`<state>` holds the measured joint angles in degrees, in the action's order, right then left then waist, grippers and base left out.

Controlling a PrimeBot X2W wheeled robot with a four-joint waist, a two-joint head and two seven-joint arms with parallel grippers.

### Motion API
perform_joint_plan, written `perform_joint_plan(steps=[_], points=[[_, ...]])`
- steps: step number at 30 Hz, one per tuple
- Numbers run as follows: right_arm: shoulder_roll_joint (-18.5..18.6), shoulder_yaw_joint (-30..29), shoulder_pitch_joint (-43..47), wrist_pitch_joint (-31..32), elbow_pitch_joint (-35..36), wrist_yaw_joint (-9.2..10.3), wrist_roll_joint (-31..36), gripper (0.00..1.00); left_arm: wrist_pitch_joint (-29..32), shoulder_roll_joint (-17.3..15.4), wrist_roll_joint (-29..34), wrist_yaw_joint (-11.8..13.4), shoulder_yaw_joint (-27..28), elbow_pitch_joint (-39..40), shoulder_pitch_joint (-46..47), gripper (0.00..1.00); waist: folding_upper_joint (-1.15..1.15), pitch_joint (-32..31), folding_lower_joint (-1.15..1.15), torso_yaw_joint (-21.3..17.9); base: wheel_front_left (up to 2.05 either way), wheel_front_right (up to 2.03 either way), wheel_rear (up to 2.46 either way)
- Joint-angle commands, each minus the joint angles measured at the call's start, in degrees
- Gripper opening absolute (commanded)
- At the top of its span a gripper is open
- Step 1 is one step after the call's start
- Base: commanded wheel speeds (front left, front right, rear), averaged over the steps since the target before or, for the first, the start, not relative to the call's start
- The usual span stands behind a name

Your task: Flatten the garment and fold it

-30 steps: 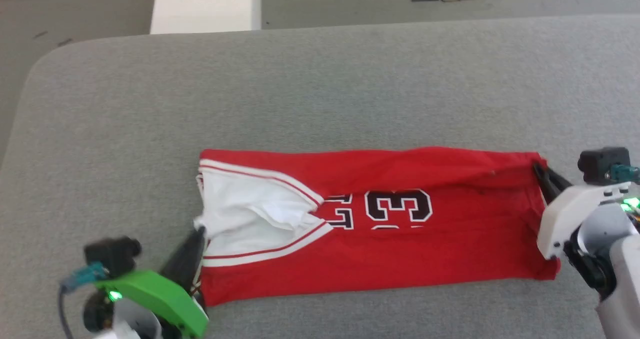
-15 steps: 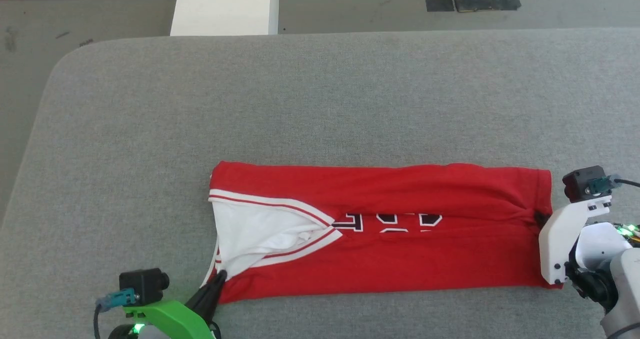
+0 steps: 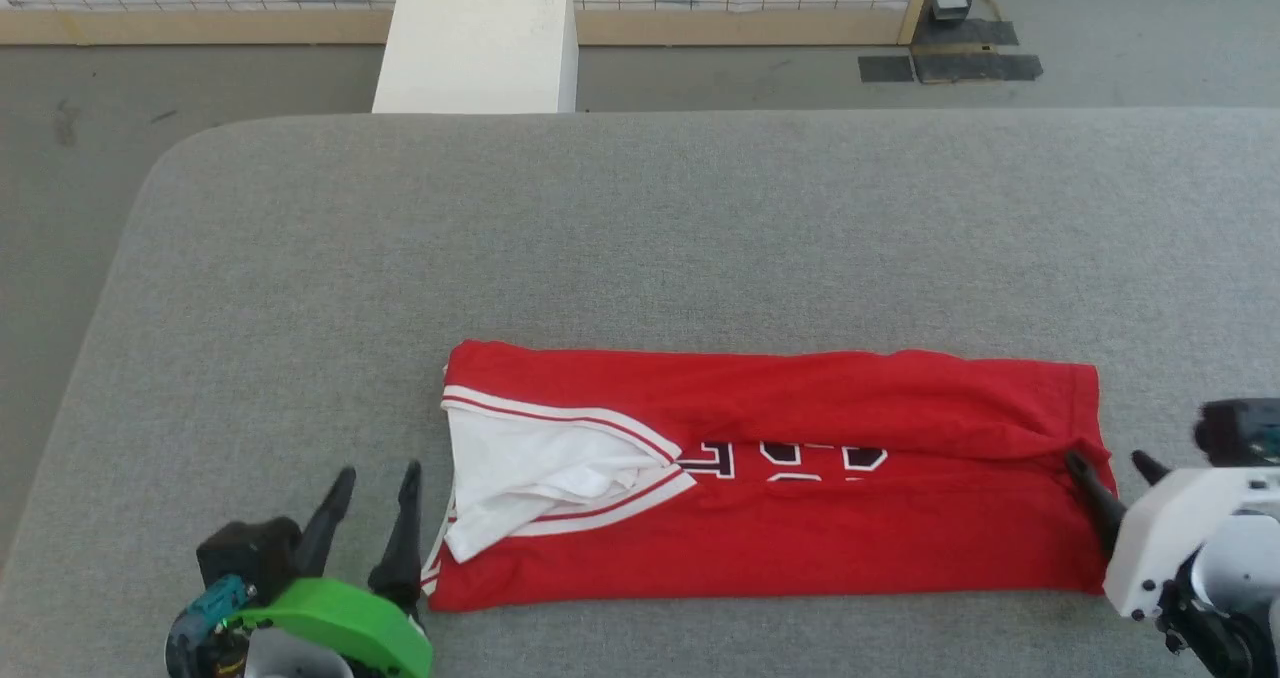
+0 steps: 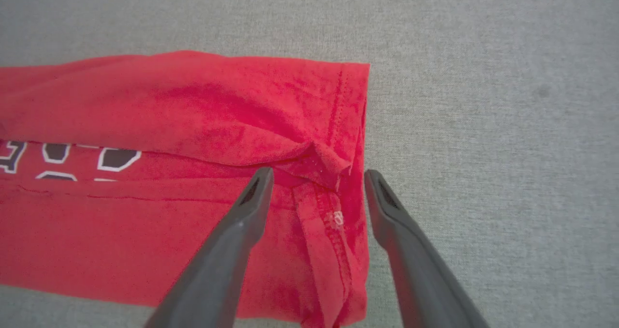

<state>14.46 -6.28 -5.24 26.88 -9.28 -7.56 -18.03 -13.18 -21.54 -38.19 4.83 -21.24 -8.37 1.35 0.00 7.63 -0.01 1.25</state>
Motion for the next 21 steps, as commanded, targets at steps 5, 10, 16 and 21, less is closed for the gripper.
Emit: perform_joint_plan(steps=[5,10,16,21], points=[[-6.9,-7.4,3.9,-6.3,5.2,0.08,1.8,1.00,-1.7,2.7,5.9,1.3,3.2,1.4,3.1,1.00,0.00,-1.4,0.01,0.8,0.00,0.00,0.00],[-10.5,-11.9,4.1,-10.1,5.7,0.08,3.8,1.00,-1.8,6.2,12.2,0.8,7.8,3.3,4.5,1.00,0.00,-2.2,0.01,1.1,0.00,0.00,0.00],[-11.5,-14.6,0.9,-10.5,1.6,0.08,3.4,1.00,-1.8,10.1,17.3,-1.5,12.0,1.7,7.4,1.00,0.00,-2.7,0.01,1.2,0.00,0.00,0.00],[-11.6,-14.7,-4.4,-8.6,-6.8,0.08,2.0,1.00,-1.8,12.3,19.1,-4.3,14.9,-1.4,9.5,1.00,0.00,-2.7,0.01,0.5,0.00,0.00,0.00]])
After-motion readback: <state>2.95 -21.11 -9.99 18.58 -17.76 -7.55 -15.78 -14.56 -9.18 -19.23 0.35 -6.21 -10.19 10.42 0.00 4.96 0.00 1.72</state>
